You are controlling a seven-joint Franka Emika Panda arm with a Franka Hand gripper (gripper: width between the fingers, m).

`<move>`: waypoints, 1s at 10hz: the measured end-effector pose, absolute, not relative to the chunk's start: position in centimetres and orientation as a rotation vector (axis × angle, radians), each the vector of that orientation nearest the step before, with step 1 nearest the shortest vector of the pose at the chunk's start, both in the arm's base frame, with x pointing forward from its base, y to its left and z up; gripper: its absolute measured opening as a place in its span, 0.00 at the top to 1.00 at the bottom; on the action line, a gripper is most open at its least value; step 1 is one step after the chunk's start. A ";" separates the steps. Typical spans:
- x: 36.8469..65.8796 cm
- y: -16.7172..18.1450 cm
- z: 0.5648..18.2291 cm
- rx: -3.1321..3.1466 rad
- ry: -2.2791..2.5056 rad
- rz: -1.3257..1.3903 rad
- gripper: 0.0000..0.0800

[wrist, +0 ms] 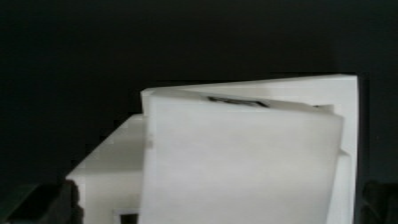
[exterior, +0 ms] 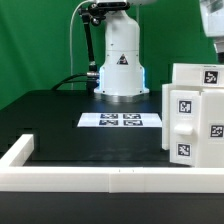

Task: Assemble cabinet

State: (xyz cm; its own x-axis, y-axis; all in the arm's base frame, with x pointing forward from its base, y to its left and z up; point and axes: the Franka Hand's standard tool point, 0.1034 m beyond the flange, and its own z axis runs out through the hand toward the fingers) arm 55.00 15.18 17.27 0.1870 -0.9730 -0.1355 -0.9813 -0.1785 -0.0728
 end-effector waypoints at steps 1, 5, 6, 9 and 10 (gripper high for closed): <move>55.0 15.3 17.4 -2.371 1.838 0.091 0.00; 55.9 15.9 17.9 -2.807 1.070 0.097 0.00; 55.9 15.9 17.9 -2.842 0.967 0.090 0.00; 56.5 15.5 18.4 -2.998 0.261 0.017 0.00; 56.5 15.4 18.4 -3.008 0.118 0.008 0.00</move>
Offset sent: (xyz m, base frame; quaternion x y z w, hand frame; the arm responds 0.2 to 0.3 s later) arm 0.0089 0.0077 0.0059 -0.0373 -0.0062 -0.2338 0.9716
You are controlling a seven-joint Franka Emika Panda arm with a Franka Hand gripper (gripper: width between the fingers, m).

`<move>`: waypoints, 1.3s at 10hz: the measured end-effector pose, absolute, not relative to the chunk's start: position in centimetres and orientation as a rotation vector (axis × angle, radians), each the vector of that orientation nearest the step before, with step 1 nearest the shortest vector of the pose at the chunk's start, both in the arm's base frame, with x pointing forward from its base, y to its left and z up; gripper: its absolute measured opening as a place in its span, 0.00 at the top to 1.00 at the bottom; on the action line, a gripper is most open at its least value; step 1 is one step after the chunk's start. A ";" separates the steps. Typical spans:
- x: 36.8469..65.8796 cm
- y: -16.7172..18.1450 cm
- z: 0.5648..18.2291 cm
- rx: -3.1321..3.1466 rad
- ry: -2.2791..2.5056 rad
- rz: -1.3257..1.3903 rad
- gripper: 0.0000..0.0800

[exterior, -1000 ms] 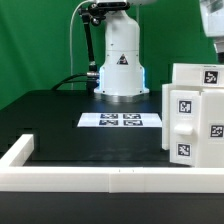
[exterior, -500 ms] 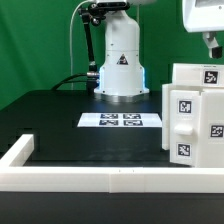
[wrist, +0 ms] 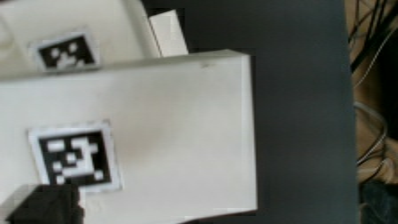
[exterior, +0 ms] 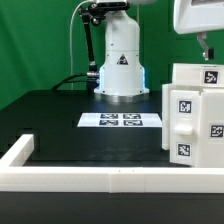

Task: Assemble cabinet

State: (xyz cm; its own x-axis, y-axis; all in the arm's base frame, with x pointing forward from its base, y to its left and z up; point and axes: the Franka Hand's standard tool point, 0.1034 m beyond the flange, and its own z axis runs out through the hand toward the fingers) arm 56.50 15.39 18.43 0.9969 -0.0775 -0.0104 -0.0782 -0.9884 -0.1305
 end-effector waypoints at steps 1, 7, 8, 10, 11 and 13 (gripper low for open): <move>56.6 15.2 18.5 -3.023 -0.088 -0.004 0.00; 56.7 14.6 18.4 -2.921 -0.906 -0.051 0.00; 56.6 14.5 18.3 -2.857 -1.109 -0.047 0.00; 56.4 14.5 18.0 -2.722 -1.449 -0.043 0.00; 56.4 14.4 17.8 -2.663 -1.572 -0.037 0.00; 56.1 13.8 17.1 -2.503 -1.837 -0.057 0.00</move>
Offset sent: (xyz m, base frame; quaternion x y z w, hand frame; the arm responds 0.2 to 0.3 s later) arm 0.0000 0.0000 0.0000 0.0000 0.0000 -0.1938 0.9810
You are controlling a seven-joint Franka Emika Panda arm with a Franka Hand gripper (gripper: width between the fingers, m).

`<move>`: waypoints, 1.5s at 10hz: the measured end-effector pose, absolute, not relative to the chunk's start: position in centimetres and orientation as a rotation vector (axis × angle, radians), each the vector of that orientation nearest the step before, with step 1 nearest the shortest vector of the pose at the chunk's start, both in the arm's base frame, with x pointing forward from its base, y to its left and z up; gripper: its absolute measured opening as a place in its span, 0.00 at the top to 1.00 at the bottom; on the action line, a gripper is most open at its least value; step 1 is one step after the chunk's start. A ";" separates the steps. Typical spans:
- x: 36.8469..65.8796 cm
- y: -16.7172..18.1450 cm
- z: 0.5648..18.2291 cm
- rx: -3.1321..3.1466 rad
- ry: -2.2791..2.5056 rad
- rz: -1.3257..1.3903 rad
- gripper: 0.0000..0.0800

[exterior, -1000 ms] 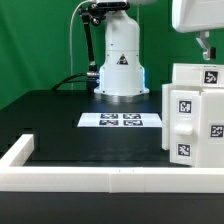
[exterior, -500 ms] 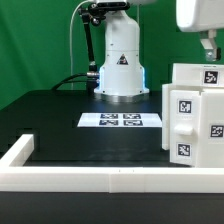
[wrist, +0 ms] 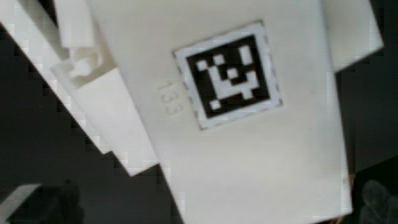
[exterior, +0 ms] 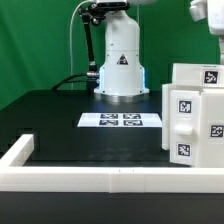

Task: Assemble cabinet

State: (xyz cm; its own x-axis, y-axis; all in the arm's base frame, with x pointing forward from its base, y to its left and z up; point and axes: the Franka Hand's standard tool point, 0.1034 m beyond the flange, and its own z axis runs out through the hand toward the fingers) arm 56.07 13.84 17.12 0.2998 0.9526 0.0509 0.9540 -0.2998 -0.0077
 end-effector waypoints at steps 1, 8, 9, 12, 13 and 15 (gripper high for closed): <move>55.8 13.5 16.8 -2.486 -1.861 -0.051 0.00; 55.6 11.5 15.9 -2.347 -2.056 -0.038 0.00; 55.5 11.4 15.9 -2.358 -2.043 -0.037 0.00; 55.5 11.3 15.8 -2.381 -2.014 -0.034 0.30; 55.5 11.3 15.8 -2.383 -2.013 -0.034 0.30; 55.5 11.3 15.8 -2.457 -1.918 -0.034 0.30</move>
Offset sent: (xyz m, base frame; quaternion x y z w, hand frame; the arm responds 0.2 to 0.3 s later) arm -0.0045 -0.0052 -0.0064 0.0004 0.0062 -0.1946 0.9809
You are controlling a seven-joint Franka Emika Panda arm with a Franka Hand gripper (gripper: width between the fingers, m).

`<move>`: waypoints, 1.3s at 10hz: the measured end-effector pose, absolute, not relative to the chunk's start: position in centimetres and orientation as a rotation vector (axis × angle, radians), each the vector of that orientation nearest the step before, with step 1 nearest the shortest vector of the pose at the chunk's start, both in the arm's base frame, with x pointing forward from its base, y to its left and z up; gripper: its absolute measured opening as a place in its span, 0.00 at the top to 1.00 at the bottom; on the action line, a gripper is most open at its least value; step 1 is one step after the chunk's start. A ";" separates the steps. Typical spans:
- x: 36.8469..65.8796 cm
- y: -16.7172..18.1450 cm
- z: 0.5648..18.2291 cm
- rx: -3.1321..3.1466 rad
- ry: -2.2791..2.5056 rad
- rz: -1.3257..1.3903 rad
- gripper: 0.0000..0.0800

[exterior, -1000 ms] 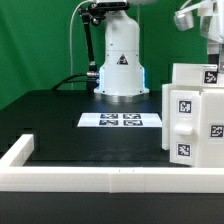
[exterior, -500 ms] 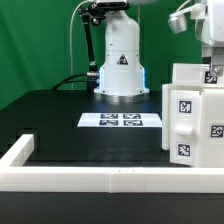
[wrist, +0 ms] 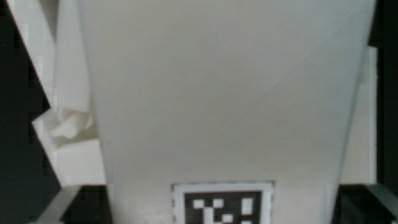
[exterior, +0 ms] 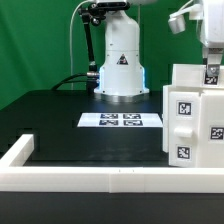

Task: Assemble cabinet

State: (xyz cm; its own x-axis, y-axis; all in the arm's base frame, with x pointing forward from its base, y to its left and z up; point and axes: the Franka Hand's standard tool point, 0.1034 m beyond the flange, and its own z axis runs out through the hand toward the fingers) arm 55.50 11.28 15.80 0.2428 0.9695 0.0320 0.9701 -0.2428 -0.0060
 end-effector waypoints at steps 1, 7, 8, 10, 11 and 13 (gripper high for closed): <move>55.5 11.3 15.8 -2.572 -1.758 -0.031 0.30; 55.6 11.0 15.8 -2.937 -1.025 -0.019 0.30; 55.6 10.9 15.7 -2.974 -0.912 -0.022 0.30; 55.7 10.9 15.7 -3.059 -0.554 -0.019 0.30; 55.7 10.9 15.7 -3.081 -0.414 -0.016 0.30; 55.7 10.9 15.7 -3.107 -0.017 -0.009 0.30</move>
Offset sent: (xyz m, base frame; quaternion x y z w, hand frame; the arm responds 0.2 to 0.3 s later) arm 0.0000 0.0000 0.0000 0.0000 0.0000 0.1938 0.9810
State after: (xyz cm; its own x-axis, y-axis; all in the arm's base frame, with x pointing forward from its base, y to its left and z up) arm 55.67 10.87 15.74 0.9999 0.0111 0.0061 0.0113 -0.9993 -0.0346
